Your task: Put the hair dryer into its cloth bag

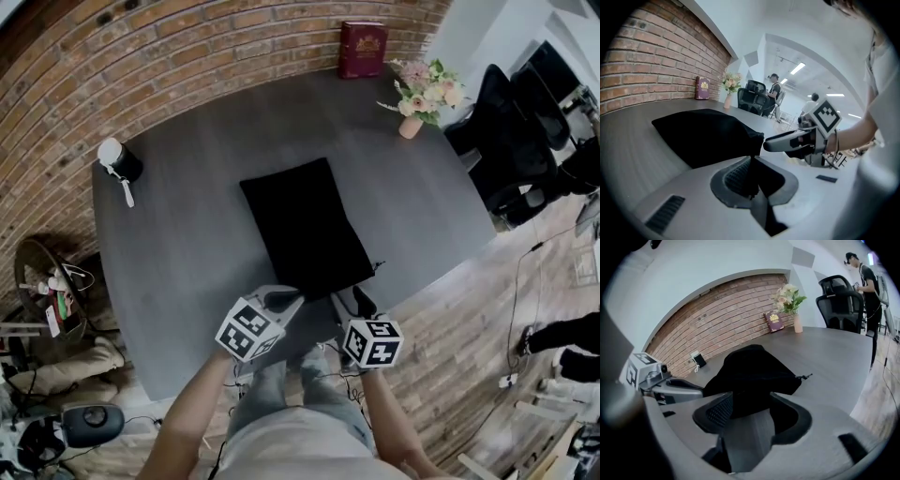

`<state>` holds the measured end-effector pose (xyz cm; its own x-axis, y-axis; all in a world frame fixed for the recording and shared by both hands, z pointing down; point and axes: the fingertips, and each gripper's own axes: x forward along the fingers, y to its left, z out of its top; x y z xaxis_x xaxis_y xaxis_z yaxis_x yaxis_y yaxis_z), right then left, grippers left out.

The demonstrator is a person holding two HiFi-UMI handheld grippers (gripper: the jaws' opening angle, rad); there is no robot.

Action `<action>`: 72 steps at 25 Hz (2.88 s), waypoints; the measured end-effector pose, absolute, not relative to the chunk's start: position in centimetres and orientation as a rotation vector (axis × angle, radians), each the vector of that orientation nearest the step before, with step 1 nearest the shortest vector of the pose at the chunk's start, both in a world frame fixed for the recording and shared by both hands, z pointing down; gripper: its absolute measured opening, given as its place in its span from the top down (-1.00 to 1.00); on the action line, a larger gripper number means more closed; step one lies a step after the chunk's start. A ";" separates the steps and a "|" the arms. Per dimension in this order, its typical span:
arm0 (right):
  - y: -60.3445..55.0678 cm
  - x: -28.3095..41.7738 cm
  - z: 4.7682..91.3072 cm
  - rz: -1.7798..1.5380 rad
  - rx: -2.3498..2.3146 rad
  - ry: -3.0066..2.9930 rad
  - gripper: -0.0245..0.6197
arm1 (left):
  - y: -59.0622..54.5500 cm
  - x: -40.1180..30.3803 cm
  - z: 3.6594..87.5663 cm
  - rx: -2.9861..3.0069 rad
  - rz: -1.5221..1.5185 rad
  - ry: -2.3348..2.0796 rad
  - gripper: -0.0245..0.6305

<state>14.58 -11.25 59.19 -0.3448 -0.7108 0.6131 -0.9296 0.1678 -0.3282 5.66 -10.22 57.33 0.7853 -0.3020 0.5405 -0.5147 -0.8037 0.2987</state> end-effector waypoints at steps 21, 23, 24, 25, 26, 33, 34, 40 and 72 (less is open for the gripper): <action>-8.3 19.0 57.5 0.950 1.762 -1.983 0.21 | -9.3 6.6 60.8 2.497 0.801 -0.468 0.73; -8.7 19.2 56.8 0.932 1.774 -2.003 0.21 | -9.3 6.2 60.3 2.492 0.752 -0.507 0.62; -8.9 19.4 56.3 0.924 1.783 -2.014 0.22 | -9.4 5.9 59.9 2.491 0.719 -0.543 0.59; -9.1 19.5 55.8 0.917 1.792 -2.025 0.23 | -9.6 5.4 59.3 2.494 0.675 -0.591 0.59; -9.4 19.7 55.3 0.908 1.802 -2.039 0.24 | -9.8 4.9 58.4 2.500 0.619 -0.648 0.59; -13.5 22.0 48.6 0.742 1.876 -2.185 0.37 | -12.8 -1.0 49.0 2.489 0.230 -1.184 0.59; -14.3 22.5 47.0 0.703 1.896 -2.214 0.39 | -13.6 -2.2 47.1 2.480 0.175 -1.281 0.59; -18.0 24.3 36.5 0.461 2.018 -2.374 0.65 | -16.7 -9.3 33.9 2.381 -0.141 -1.809 0.77; -16.4 22.7 30.8 0.237 1.983 -2.494 0.92 | -15.8 -10.5 28.6 2.301 -0.169 -2.042 0.89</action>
<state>22.65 -16.38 30.83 -0.2290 -0.9721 0.0504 -0.9642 0.2194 -0.1490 -10.48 -15.76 28.59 0.1161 -0.9923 -0.0422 -0.9857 -0.1203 0.1176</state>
